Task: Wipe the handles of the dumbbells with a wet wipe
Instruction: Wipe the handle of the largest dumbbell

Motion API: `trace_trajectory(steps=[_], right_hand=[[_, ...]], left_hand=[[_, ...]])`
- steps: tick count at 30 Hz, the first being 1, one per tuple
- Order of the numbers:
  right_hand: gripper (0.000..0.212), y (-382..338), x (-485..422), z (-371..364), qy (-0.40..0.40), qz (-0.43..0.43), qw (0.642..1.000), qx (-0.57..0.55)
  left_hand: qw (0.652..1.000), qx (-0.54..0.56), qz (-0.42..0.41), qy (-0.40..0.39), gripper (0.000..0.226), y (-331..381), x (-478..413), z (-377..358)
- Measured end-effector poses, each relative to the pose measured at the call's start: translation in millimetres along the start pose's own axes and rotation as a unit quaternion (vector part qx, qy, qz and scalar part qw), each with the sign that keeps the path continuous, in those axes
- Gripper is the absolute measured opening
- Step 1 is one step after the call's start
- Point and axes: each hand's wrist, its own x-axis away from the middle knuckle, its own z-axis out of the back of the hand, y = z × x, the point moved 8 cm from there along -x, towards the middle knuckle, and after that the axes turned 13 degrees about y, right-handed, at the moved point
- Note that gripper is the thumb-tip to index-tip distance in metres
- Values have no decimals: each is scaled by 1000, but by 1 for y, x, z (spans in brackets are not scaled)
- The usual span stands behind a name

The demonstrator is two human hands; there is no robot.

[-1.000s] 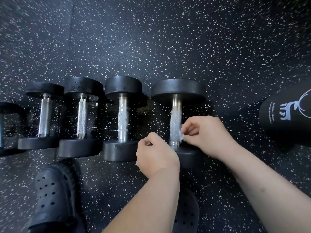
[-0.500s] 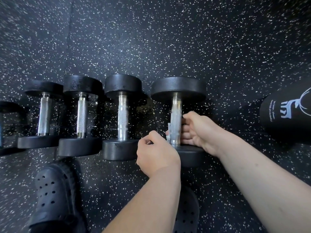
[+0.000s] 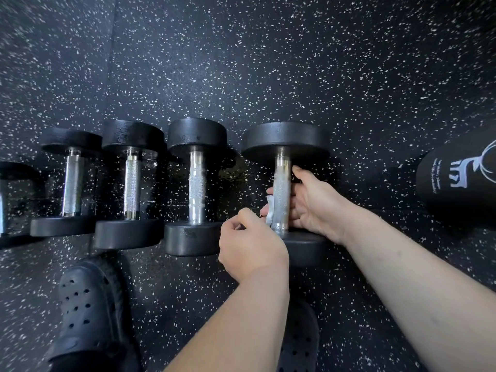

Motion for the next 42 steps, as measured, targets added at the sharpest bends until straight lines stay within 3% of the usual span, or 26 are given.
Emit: trace_trajectory(steps=[6, 11, 14, 17, 20, 26, 30, 36, 39, 42], right_hand=[[80, 5, -10, 18, 87, 27, 996, 9], [85, 5, -3, 3, -1, -15, 1000, 9], [75, 7, -6, 11, 34, 0, 999, -7], [53, 8, -4, 29, 93, 45, 994, -21], [28, 5, 11, 43, 116, 109, 987, 34], [22, -9, 32, 48, 103, 235, 945, 203], [18, -17, 39, 39, 77, 284, 925, 239], [17, -35, 50, 21, 47, 413, 836, 359], [9, -42, 57, -4, 42, 497, 706, 503], [28, -43, 54, -30, 51, 514, 555, 652]], left_hand=[[1000, 0, 4, -3, 37, 0, 1, 0], [1000, 1, 1, -4, 37, 0, 0, 0], [1000, 2, 1, -3, 38, 0, -1, 0], [1000, 3, 4, -2, 37, 0, 0, 1], [1000, 0, 5, -1, 37, 1, 0, 2], [1000, 4, 9, -3, 37, 0, 0, 1], [1000, 4, 3, 3, 38, 0, -2, 1], [1000, 4, 2, 0, 37, 1, -2, 2], [1000, 6, 3, 1, 36, 1, -2, 2], [1000, 6, 6, -2, 36, 2, -1, 2]])
